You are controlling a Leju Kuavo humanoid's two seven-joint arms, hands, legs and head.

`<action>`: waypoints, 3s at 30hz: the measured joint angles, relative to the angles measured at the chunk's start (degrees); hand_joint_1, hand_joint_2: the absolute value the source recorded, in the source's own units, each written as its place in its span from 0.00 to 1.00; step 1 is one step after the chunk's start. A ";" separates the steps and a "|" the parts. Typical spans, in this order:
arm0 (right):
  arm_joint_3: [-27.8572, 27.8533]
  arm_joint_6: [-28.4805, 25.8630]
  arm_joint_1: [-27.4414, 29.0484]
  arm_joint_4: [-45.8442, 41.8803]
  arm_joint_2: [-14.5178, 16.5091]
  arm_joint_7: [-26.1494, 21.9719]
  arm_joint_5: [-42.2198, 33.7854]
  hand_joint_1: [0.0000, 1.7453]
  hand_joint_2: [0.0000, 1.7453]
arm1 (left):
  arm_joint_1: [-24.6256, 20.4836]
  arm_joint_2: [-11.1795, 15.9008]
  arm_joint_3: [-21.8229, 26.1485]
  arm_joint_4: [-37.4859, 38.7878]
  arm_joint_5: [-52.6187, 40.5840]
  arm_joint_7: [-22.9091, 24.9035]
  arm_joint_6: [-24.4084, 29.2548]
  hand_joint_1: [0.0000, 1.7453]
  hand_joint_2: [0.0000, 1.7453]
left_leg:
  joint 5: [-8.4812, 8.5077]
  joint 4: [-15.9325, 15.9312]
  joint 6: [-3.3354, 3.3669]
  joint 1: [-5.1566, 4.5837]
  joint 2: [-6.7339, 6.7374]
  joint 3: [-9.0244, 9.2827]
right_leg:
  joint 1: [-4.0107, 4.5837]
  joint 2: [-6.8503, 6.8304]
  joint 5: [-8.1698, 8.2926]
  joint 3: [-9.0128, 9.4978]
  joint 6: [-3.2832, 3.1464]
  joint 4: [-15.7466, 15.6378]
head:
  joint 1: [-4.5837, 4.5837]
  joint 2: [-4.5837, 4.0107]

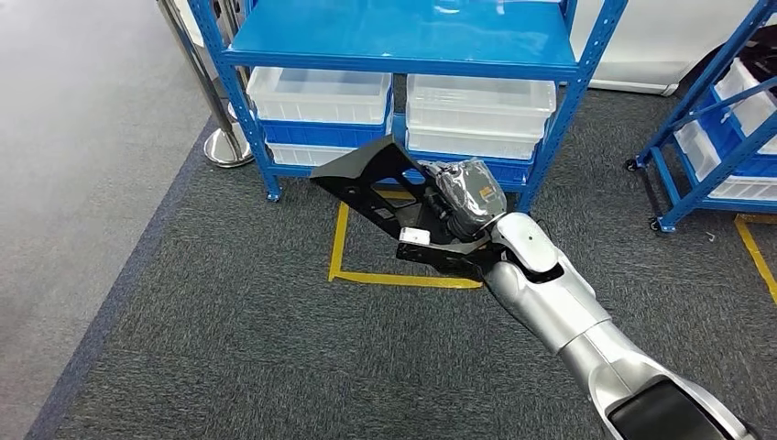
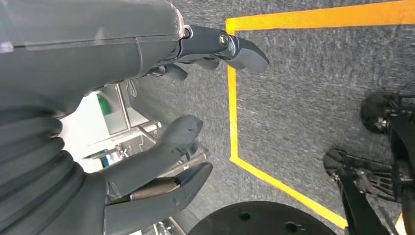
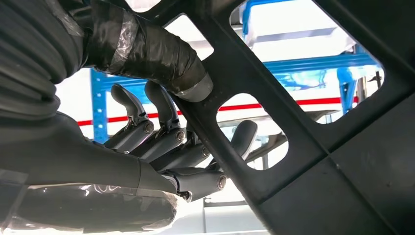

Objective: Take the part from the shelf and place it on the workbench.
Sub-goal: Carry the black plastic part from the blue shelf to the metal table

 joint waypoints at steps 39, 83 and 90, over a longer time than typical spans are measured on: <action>-4.38 -1.73 -1.87 -5.72 -2.02 0.32 -4.16 1.00 1.00 | 0.33 -0.03 1.49 0.02 0.09 -1.56 0.44 0.00 1.00 | -7.19 4.69 1.64 0.04 -2.64 5.40 | 0.38 4.38 4.98 -6.60 -0.04 1.83 | 0.05 0.00; -5.77 -0.46 -2.76 -6.95 -3.59 1.19 -3.32 1.00 1.00 | 0.34 -0.05 1.66 0.07 -0.04 -1.50 0.49 0.00 1.00 | -3.98 -3.53 3.02 0.40 1.90 8.07 | -0.57 0.48 -1.00 -13.77 3.92 15.81 | 0.50 0.01; -6.03 0.31 -3.93 -7.12 -4.40 1.34 -2.77 1.00 1.00 | 0.04 0.03 1.91 0.07 -0.27 -1.39 0.47 0.00 1.00 | -5.49 -1.69 0.96 -0.16 5.85 7.94 | -0.14 -2.88 4.38 -5.74 2.53 1.47 | 0.46 0.00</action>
